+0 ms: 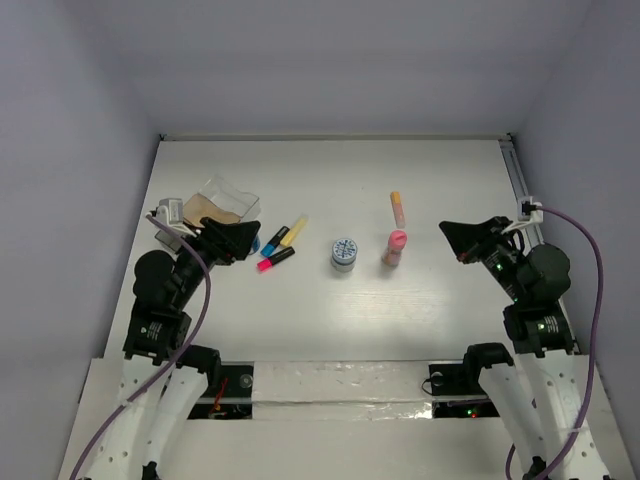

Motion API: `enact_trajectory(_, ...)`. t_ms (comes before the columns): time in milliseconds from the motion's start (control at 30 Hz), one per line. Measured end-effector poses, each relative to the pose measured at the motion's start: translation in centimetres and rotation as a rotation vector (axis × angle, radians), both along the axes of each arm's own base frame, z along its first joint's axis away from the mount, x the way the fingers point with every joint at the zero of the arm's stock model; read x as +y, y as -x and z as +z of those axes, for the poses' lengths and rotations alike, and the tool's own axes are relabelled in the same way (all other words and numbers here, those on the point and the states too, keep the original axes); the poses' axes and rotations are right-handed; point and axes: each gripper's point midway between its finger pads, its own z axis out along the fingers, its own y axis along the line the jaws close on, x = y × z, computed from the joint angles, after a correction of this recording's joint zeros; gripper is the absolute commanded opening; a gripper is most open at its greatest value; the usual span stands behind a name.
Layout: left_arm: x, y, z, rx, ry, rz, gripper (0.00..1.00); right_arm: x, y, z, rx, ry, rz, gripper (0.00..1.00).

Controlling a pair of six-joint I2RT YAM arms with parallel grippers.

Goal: Sort the stationery into containers
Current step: Pick up the stationery from the center of the board.

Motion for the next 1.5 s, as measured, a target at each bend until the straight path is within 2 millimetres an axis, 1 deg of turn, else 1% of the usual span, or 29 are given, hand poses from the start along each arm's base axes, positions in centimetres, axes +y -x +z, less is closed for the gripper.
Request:
enact_trajectory(33,0.0,-0.1,-0.3,0.012,0.003,0.001,0.68,0.1,0.0,-0.1,0.001,0.000,0.004,0.02)
enact_trajectory(67,0.0,-0.2,-0.6,0.021,0.006,0.003,0.64,0.2,0.0,0.0,0.000,-0.001,0.012,0.14)
enact_trajectory(100,0.0,-0.3,-0.8,0.030,0.008,0.007,0.59,0.2,-0.1,0.0,0.000,-0.001,0.013,0.14)
enact_trajectory(133,0.1,-0.3,-1.1,0.043,0.008,0.011,0.51,0.4,0.0,0.0,-0.003,0.000,0.024,0.24)
enact_trajectory(167,0.1,-0.4,-1.3,0.051,0.010,0.014,0.34,0.6,-0.1,0.1,0.000,-0.006,0.037,0.28)
enact_trajectory(200,0.1,-0.5,-1.4,0.058,0.016,0.017,0.27,0.8,-0.2,0.1,0.000,-0.009,0.048,0.31)
enact_trajectory(233,0.1,-0.6,-1.5,0.060,0.013,0.018,0.18,1.0,-0.3,0.1,-0.002,-0.009,0.066,0.39)
enact_trajectory(267,0.1,-0.7,-1.6,0.066,0.013,0.019,0.12,1.3,-0.4,0.0,0.000,-0.012,0.081,0.42)
enact_trajectory(300,0.1,-0.8,-1.8,0.073,0.012,0.021,0.02,1.6,-0.6,-0.2,0.003,-0.015,0.103,0.43)
enact_trajectory(333,-0.1,-1.0,-2.1,0.084,0.015,0.020,0.00,1.9,-0.9,-0.5,0.012,-0.017,0.119,0.24)
enact_trajectory(367,-0.1,-1.2,-2.6,0.094,0.012,0.023,0.00,2.1,-1.1,-0.8,0.019,-0.014,0.133,0.09)
enact_trajectory(400,-0.4,-1.5,-3.3,0.114,0.006,0.026,0.00,2.3,-1.4,-1.3,0.034,-0.018,0.144,0.00)
enact_trajectory(533,-2.9,-1.6,-7.2,0.232,-0.032,-0.011,0.00,3.3,-2.3,-3.1,0.101,-0.014,0.184,0.00)
enact_trajectory(600,-4.4,-1.6,-9.0,0.281,-0.074,-0.012,0.00,4.4,-2.5,-4.2,0.136,0.011,0.213,0.00)
enact_trajectory(667,-5.3,-1.4,-11.0,0.334,-0.132,0.015,0.00,6.1,-2.5,-5.2,0.169,0.053,0.248,0.00)
enact_trajectory(700,-5.4,-1.3,-12.0,0.359,-0.161,0.036,0.09,7.1,-2.4,-5.8,0.186,0.076,0.272,0.00)
enact_trajectory(767,-4.9,-1.2,-13.8,0.404,-0.217,0.110,0.19,9.0,-2.2,-6.7,0.203,0.119,0.312,0.00)
enact_trajectory(800,-4.3,-1.4,-14.3,0.415,-0.230,0.151,0.30,9.7,-2.1,-7.3,0.211,0.137,0.330,0.00)
enact_trajectory(833,-3.8,-1.5,-14.6,0.423,-0.240,0.193,0.37,10.1,-2.0,-7.8,0.219,0.154,0.341,0.00)
enact_trajectory(867,-2.9,-1.9,-14.8,0.424,-0.240,0.253,0.53,10.4,-2.0,-8.2,0.225,0.165,0.344,0.00)
enact_trajectory(900,-2.6,-1.9,-15.1,0.429,-0.249,0.273,0.60,10.5,-2.1,-8.4,0.227,0.175,0.342,0.04)
enact_trajectory(967,-1.5,-2.3,-15.7,0.435,-0.246,0.351,0.74,10.6,-2.2,-8.8,0.227,0.193,0.339,0.37)
enact_trajectory(1000,-1.0,-2.4,-16.1,0.439,-0.252,0.386,0.84,10.5,-2.4,-8.9,0.225,0.200,0.330,0.50)
enact_trajectory(1033,-0.5,-2.5,-16.5,0.444,-0.264,0.415,0.87,10.6,-2.5,-9.1,0.221,0.212,0.330,0.65)
enact_trajectory(1067,-0.1,-2.6,-16.8,0.445,-0.274,0.444,0.88,10.6,-2.5,-9.3,0.220,0.220,0.331,0.69)
enact_trajectory(1200,1.9,-4.1,-17.9,0.464,-0.305,0.545,0.82,11.2,-2.6,-9.7,0.210,0.241,0.359,0.71)
enact_trajectory(1333,4.3,-5.8,-20.4,0.528,-0.367,0.636,0.82,12.3,-2.2,-10.6,0.222,0.256,0.403,0.72)
enact_trajectory(1400,4.9,-6.2,-21.4,0.556,-0.401,0.655,0.82,12.6,-2.0,-10.9,0.228,0.264,0.418,0.73)
enact_trajectory(1500,5.5,-7.2,-21.7,0.567,-0.414,0.673,0.81,12.7,-1.9,-11.1,0.227,0.269,0.430,0.74)
